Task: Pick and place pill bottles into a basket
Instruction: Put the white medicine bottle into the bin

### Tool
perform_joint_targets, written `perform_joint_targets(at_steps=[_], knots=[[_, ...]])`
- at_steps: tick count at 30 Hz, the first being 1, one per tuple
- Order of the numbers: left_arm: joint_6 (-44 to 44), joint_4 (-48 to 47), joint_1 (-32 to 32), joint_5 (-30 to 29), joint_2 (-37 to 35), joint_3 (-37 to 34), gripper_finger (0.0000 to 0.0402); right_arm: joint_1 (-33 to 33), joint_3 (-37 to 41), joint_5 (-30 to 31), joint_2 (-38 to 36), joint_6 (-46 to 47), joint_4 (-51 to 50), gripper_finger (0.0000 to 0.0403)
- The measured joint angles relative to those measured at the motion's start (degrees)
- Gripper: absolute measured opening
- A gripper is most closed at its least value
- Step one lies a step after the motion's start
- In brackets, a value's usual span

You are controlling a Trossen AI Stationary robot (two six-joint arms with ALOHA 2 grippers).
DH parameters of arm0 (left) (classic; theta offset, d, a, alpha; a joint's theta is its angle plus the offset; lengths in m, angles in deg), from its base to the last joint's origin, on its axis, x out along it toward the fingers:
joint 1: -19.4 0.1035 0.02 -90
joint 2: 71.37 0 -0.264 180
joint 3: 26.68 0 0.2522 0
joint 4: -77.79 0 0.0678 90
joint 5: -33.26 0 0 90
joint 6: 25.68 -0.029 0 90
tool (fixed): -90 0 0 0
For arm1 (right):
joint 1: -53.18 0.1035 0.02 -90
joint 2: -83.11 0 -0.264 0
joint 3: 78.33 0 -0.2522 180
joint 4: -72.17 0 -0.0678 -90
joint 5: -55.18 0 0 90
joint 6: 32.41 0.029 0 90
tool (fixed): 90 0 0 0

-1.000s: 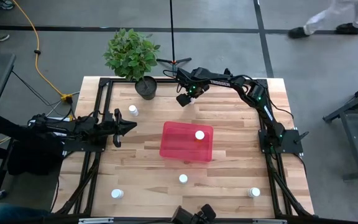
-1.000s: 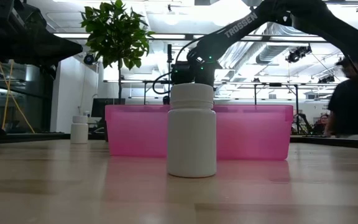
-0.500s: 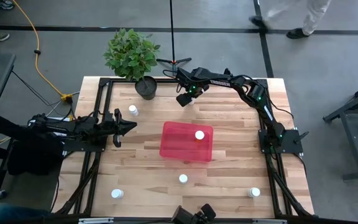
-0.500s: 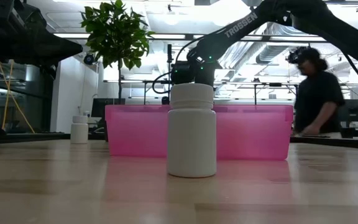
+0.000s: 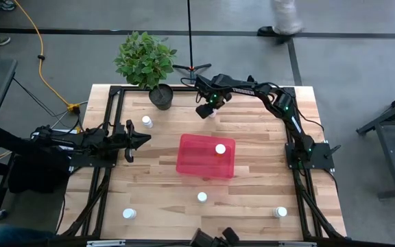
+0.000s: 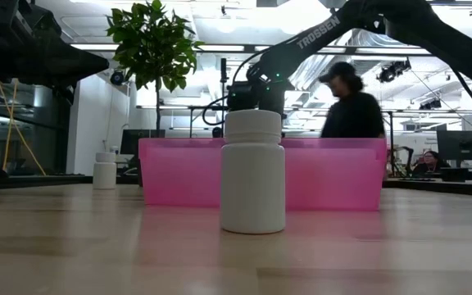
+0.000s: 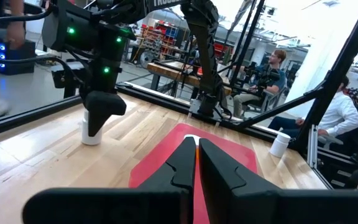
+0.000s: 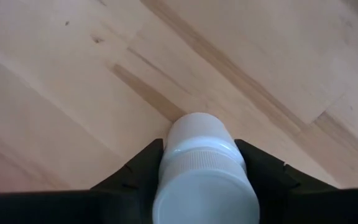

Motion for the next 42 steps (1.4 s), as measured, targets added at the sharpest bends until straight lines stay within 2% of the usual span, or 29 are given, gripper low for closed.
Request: perform_joint_targets(at_steps=[10, 29, 42], knots=[[0.0, -0.01, 0.0, 0.0, -0.02, -0.01, 0.0058, 0.15, -0.46, -1.68, -1.26, -1.54, -3.32, 0.0163], [-1.49, -0.02, 0.0, 0.0, -0.02, 0.01, 0.0058, 2.41, -19.86, -1.57, -1.51, -6.07, -16.05, 0.0163], [-1.49, -0.02, 0.0, -0.01, -0.02, 0.01, 0.0058, 8.46, -22.27, -3.13, -1.5, -7.55, -19.79, 0.0163]])
